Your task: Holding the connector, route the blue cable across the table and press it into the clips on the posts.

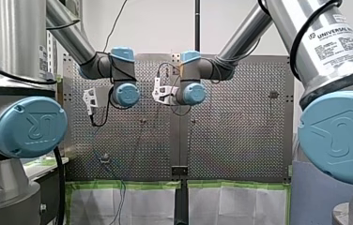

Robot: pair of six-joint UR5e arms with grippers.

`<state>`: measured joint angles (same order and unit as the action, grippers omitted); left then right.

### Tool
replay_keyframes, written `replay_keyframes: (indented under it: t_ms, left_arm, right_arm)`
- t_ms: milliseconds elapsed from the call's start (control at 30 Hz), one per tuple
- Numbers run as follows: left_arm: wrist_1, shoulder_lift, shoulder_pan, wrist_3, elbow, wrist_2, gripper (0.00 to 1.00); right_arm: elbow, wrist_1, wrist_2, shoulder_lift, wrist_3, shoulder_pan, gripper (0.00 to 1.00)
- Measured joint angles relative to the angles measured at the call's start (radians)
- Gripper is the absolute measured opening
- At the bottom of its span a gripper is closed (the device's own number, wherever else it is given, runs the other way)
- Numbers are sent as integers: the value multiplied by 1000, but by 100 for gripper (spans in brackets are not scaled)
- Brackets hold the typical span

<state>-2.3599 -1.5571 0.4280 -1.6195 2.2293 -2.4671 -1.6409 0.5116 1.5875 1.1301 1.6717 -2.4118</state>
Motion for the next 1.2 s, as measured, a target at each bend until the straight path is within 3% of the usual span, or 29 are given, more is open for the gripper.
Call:
replay_keyframes:
  t_ms: [200, 400, 833, 1200]
  left_arm:
    - [-52, 42, -19, -5, -18, 4, 0]
    - [-97, 49, -58, 8, -38, 22, 0]
    - [-115, 48, -166, 16, -70, 127, 0]
    - [-157, 41, -271, 6, -161, 213, 0]
  right_arm:
    - [59, -42, 0, -8, 1, -23, 0]
    - [111, -93, 0, -9, 1, -33, 0]
    - [228, -203, 4, -9, 2, -48, 0]
    - [323, -257, 3, -32, 26, -47, 0]
